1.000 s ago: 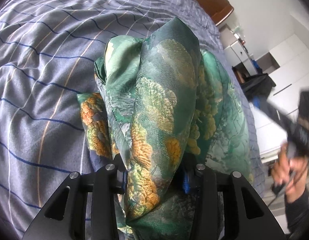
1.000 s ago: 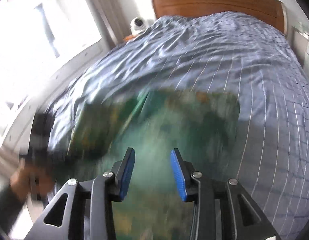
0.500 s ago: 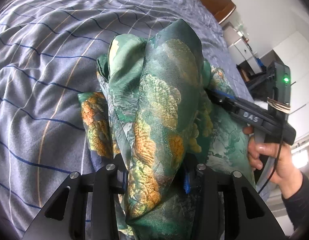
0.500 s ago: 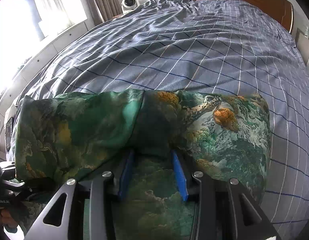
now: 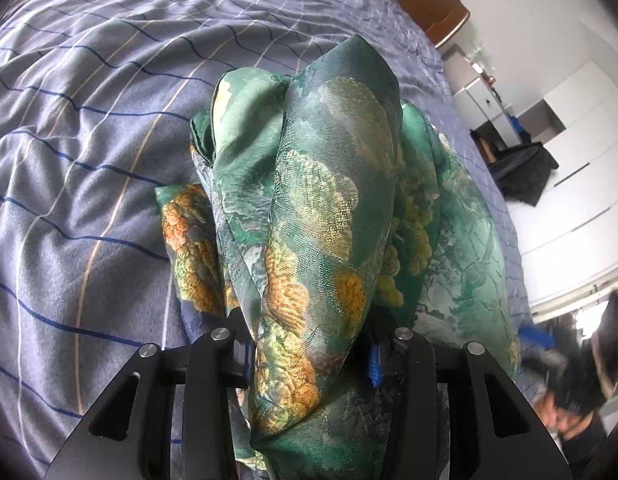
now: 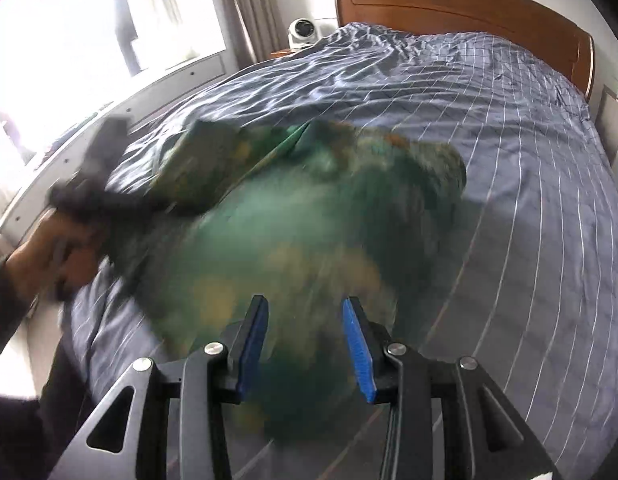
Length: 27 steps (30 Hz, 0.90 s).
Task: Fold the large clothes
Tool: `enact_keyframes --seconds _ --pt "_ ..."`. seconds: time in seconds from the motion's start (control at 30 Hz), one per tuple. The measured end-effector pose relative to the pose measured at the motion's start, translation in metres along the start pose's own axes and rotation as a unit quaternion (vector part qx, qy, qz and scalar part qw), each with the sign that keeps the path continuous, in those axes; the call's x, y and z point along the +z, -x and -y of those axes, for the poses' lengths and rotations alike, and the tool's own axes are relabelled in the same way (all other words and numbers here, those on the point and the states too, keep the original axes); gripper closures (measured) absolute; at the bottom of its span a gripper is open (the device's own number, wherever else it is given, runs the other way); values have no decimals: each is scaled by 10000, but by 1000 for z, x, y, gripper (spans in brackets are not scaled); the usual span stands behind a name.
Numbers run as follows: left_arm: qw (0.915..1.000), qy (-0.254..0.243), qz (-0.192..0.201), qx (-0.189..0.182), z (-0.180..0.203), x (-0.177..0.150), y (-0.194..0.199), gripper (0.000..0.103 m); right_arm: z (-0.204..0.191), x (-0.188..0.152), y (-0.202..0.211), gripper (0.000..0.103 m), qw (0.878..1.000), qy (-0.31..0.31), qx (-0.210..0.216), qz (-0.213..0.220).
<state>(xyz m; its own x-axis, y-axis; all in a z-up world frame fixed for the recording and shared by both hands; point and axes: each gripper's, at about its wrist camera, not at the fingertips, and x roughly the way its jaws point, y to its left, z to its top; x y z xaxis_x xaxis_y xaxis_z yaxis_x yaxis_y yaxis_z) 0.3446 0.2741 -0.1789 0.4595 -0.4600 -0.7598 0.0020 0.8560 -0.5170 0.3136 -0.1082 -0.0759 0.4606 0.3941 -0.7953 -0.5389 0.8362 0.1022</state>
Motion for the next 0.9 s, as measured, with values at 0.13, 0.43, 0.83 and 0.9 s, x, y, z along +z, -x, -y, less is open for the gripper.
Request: enact_keyframes --seconds 0.13,0.43,0.83,0.9 --pt "10000 -15 9 7 0 0 0 61 -16 -30 1 63 9999 -86 107 32" --pt "10000 45 24 25 2 0 1 60 -26 -36 -24 62 9994 -71 -346 -68" --pt "9948 -113 694 736 38 -4 58 17 -19 -27 59 31 9943 -470 -718 631" --pt "9862 -286 996 1287 47 -8 78 3 -15 -27 72 27 9923 -521 -818 764"
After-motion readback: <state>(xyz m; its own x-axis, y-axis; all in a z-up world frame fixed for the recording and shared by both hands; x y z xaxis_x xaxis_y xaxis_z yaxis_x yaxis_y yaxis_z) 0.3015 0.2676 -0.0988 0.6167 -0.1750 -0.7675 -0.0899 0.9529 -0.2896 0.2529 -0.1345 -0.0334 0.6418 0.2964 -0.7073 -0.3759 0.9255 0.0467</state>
